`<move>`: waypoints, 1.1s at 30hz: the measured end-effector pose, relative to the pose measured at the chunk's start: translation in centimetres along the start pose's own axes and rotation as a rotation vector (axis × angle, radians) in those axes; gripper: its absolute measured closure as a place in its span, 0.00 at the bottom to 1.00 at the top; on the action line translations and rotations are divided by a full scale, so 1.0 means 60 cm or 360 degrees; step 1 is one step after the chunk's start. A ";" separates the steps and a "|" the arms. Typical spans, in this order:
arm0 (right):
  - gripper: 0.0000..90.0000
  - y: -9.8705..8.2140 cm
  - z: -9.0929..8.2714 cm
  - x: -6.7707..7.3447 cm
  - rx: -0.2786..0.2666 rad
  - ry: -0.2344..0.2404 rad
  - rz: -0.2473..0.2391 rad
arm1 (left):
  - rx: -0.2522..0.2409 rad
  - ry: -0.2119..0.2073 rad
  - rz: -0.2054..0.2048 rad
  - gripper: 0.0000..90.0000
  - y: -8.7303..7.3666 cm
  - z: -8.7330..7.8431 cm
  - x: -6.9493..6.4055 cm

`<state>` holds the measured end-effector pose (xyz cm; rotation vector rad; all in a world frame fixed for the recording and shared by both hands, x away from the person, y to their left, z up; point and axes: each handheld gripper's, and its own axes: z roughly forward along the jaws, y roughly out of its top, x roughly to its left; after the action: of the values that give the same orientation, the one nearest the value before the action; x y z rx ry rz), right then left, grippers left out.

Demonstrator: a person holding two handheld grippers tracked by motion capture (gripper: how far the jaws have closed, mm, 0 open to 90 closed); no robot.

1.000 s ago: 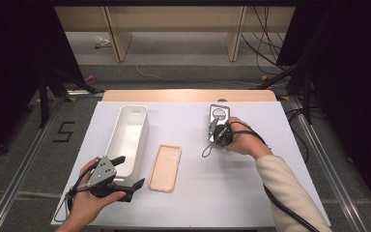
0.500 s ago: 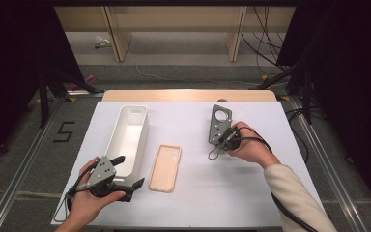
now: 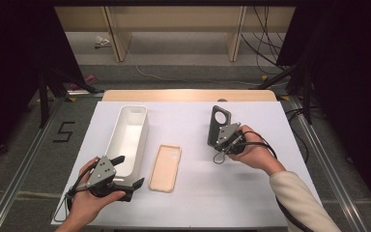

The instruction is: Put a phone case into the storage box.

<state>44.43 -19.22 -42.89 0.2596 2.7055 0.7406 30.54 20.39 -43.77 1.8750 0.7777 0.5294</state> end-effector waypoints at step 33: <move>0.99 0.008 -0.020 0.059 -0.0145 0.0070 -0.0063 | 0.0000 0.0003 0.0003 0.04 0.000 0.000 0.000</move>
<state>40.74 -18.46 -42.58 0.1692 2.7009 0.8645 30.55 20.41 -43.75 1.8755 0.7769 0.5325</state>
